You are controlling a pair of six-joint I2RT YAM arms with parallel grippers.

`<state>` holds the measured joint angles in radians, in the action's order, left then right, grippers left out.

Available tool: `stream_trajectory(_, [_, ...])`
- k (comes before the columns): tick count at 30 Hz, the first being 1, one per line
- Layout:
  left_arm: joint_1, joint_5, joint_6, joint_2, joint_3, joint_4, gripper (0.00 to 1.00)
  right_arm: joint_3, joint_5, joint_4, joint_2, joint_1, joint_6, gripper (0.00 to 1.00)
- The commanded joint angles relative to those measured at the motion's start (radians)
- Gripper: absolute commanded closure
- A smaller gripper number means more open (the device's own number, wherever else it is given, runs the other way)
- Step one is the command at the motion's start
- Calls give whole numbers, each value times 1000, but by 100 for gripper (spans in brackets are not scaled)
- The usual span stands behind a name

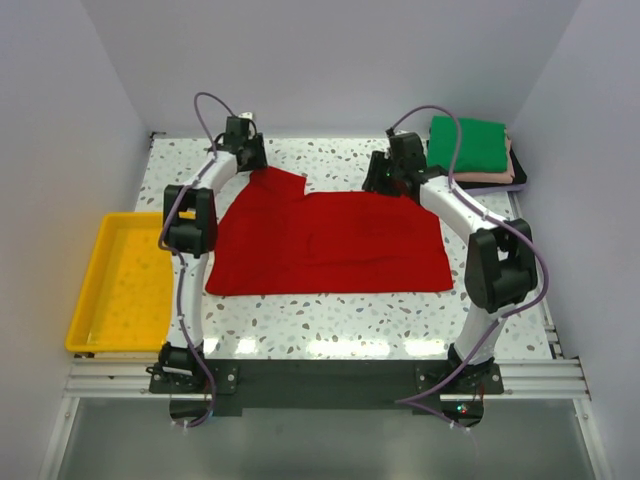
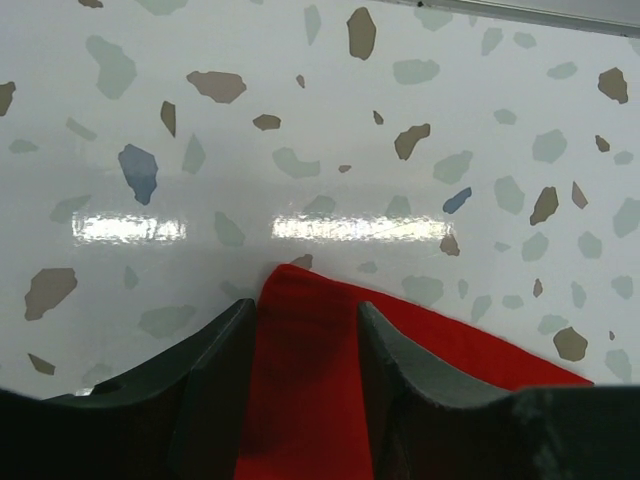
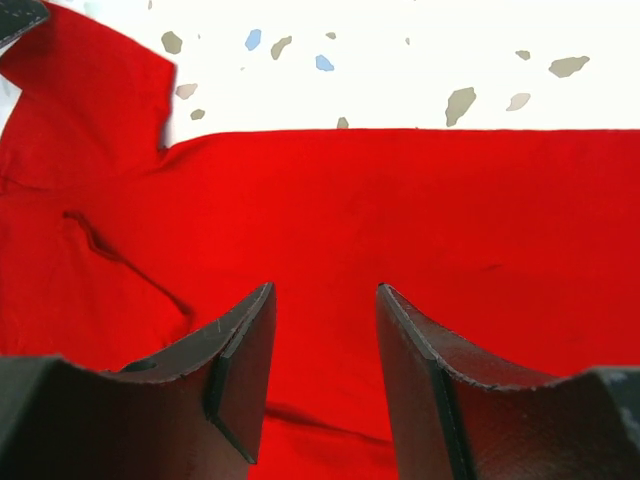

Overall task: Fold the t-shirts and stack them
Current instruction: Fold the tshirt

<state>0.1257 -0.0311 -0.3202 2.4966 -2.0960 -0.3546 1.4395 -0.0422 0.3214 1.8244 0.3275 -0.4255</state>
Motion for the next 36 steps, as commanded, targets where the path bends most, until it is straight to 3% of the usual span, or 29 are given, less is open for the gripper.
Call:
stream_trajectory(1, [23, -27, 26, 1, 7, 49, 51, -8, -5, -22, -47, -11, 13, 52])
stream_trajectory(7, [32, -38, 21, -13, 33, 62, 74, -22, -1, -22, -56, -48, 14, 52])
stream_trajectory(18, [32, 8, 43, -100, 39, 120, 100, -22, 34, -7, -30, -93, 24, 52])
stream_trajectory(29, [31, -9, 43, -192, 74, 181, 100, -4, 143, 22, 29, -148, 73, 50])
stream_trajectory(36, [31, -38, 24, -209, 108, 204, 100, 65, 110, 53, 148, -249, 88, 51])
